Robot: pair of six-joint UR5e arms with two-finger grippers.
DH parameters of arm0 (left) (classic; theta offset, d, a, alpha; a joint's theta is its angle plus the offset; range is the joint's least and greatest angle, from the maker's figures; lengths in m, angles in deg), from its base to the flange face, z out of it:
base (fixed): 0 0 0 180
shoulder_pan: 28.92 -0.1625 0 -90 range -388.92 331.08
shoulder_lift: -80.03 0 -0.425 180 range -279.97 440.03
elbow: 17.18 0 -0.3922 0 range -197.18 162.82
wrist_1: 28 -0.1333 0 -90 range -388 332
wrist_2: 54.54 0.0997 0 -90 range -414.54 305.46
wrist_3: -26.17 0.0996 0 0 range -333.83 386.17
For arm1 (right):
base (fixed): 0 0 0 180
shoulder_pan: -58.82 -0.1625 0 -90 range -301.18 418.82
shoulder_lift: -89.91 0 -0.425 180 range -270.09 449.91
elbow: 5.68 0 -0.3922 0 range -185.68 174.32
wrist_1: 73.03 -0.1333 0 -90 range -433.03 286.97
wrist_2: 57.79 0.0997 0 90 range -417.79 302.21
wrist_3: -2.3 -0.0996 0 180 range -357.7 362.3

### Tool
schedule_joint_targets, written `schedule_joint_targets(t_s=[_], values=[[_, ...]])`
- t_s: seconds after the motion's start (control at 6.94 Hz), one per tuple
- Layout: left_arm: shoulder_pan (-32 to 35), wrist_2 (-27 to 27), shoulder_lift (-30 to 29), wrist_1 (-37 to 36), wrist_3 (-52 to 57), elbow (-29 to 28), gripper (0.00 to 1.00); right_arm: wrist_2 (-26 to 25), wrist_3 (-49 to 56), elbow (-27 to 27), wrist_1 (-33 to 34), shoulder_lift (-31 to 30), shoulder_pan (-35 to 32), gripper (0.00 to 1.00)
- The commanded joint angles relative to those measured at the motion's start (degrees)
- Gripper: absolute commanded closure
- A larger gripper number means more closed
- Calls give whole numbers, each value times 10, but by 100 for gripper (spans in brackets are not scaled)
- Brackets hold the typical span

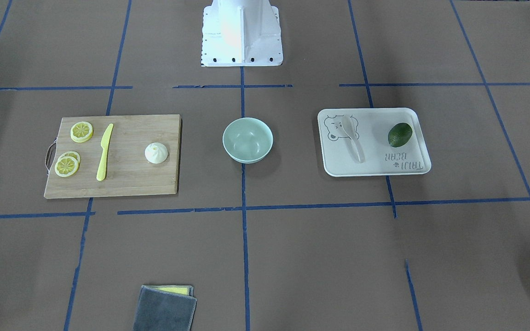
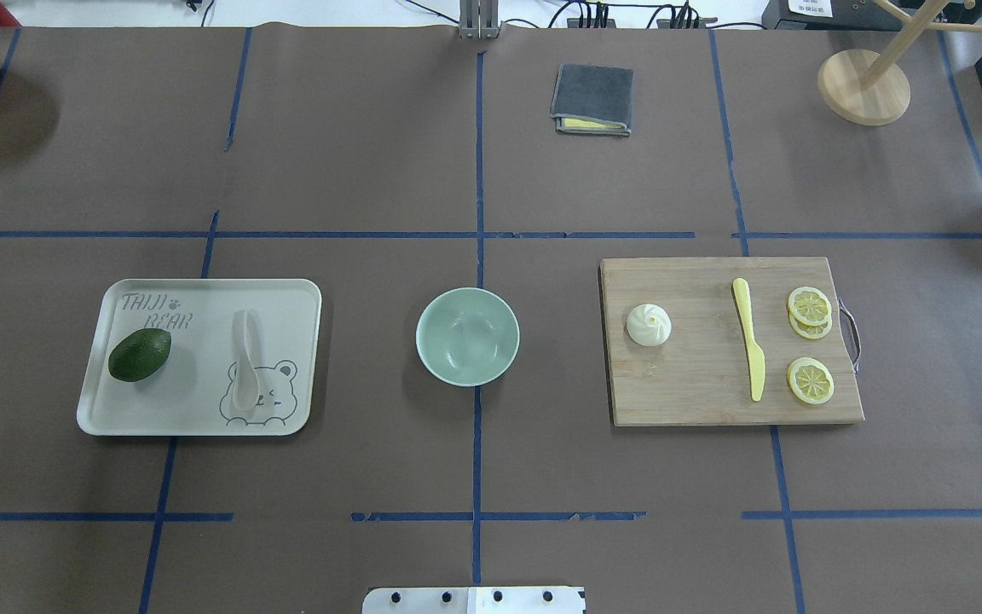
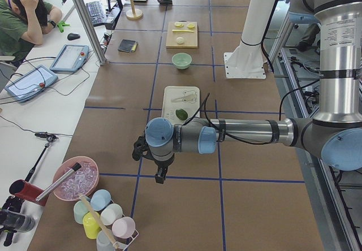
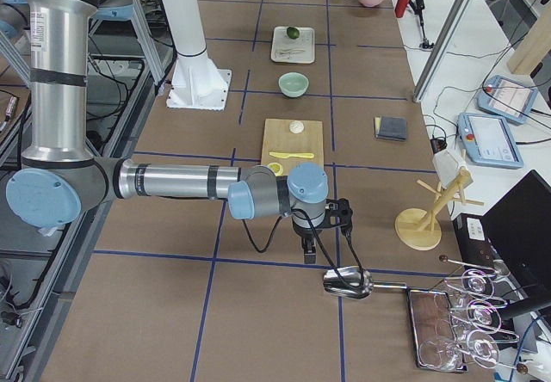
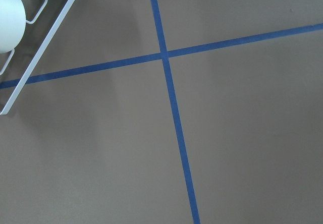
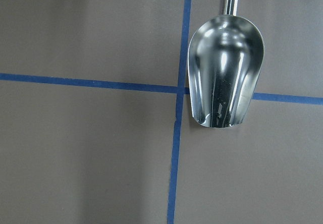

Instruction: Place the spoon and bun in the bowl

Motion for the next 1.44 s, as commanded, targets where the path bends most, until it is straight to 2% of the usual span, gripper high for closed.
schedule_joint_targets(t_s=[0.0, 0.29, 0.58, 0.72, 0.86, 1.01, 1.3], values=[[0, 3, 2, 1, 4, -2, 0, 1, -1, -1, -1, 0, 0, 0], [0, -1, -1, 6, 4, 6, 0, 1, -2, -4, -1, 6, 3, 0], [-1, 5, 3, 116, 1, -1, 0, 1, -3, -10, -1, 26, 4, 0], [-3, 6, 0, 145, 2, 1, 0, 0, -6, -9, -1, 65, 14, 0], [-3, 5, -7, 212, 0, 1, 0, -4, -5, -6, -1, 92, 18, 0], [-3, 5, -16, 286, 0, -6, 0, -7, -7, 0, -30, 110, 21, 0], [-4, 5, -77, 419, -3, -46, 0, -8, -17, 4, -58, 112, 34, 0]])
